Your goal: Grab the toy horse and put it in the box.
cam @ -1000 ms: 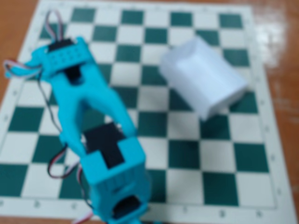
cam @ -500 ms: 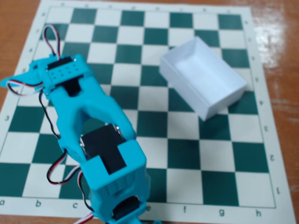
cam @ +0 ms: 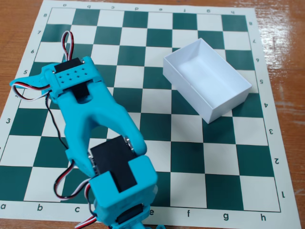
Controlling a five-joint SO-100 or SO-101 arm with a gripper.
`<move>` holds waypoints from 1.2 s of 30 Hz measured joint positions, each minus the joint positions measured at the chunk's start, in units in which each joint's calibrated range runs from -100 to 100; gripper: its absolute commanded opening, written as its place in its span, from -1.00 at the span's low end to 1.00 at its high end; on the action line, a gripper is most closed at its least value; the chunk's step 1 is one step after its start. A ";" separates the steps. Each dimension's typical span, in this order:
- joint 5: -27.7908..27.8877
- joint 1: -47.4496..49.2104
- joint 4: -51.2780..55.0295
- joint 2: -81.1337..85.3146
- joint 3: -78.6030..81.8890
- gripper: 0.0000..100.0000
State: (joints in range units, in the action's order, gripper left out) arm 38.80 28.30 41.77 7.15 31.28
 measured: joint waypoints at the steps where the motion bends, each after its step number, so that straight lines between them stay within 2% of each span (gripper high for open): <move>1: -0.83 -0.22 0.26 0.00 0.00 0.22; 13: -6.66 -1.94 0.18 -7.40 -3.35 0.23; 31: -7.23 -2.61 -3.24 -22.04 -15.96 0.21; 35: -7.23 -2.61 -4.12 -24.09 -16.41 0.16; 36: -7.23 -2.61 -4.20 -24.43 -16.50 0.09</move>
State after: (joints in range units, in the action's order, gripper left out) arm 31.56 25.69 37.57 -17.28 14.78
